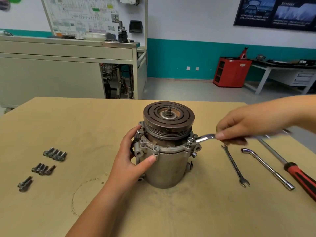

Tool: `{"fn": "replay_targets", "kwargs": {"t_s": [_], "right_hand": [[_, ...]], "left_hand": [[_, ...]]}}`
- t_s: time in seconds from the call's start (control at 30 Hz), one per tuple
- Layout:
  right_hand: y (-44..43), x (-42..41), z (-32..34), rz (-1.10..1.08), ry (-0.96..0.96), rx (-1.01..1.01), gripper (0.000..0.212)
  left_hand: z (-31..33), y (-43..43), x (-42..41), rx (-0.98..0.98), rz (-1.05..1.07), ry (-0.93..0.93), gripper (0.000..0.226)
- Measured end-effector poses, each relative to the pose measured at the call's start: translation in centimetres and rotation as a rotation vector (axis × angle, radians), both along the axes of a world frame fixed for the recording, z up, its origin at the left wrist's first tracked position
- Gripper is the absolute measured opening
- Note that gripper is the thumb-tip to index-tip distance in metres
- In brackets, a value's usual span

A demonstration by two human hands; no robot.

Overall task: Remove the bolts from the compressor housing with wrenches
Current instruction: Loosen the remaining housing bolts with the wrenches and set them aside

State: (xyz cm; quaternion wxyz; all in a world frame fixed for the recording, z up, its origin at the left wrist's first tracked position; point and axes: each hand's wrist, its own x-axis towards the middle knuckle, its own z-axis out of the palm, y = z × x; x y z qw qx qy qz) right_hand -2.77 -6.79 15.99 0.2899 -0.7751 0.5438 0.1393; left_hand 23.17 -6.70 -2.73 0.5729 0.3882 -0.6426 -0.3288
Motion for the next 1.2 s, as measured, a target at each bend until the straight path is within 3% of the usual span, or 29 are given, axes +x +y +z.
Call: {"fn": "replay_targets", "kwargs": {"t_s": [0.07,0.17,0.27,0.4,0.5,0.57,0.67,0.77,1.2], "right_hand": [[-1.0,-0.5,0.1,0.078,0.048,-0.201,0.041],[-1.4,-1.6,0.2,0.087,0.026,-0.254,0.035],[-0.6,-3.0,-0.6,-0.006,-0.132,-0.103,0.024],[1.7,-2.3,-3.6,-0.124,-0.463,0.245,0.033],[4.6,0.5,-5.0,-0.288,-0.805,0.433,0.024],[6.1,2.5,-5.2,-0.381,-1.008,0.473,0.026],[7.0,4.5,-5.1,-0.489,-1.156,0.464,0.032],[7.0,5.6,-5.1,-0.586,-1.176,0.409,0.02],[6.9,5.2,-5.2,-0.666,-1.09,0.313,0.023]], "left_hand": [[0.0,0.0,0.0,-0.001,-0.003,0.004,0.074],[0.1,0.1,0.0,-0.001,-0.005,0.003,0.074],[0.1,0.1,0.0,0.004,-0.005,0.005,0.074],[0.0,0.0,0.0,0.004,-0.002,-0.001,0.073],[0.0,0.0,0.0,0.002,0.0,0.0,0.073],[0.0,-0.1,0.0,-0.001,-0.002,0.002,0.075],[-0.1,-0.1,0.0,-0.019,-0.011,0.002,0.076],[-0.1,-0.1,0.0,-0.02,-0.009,0.001,0.076],[-0.1,-0.1,0.0,0.001,-0.004,0.003,0.075]]}}
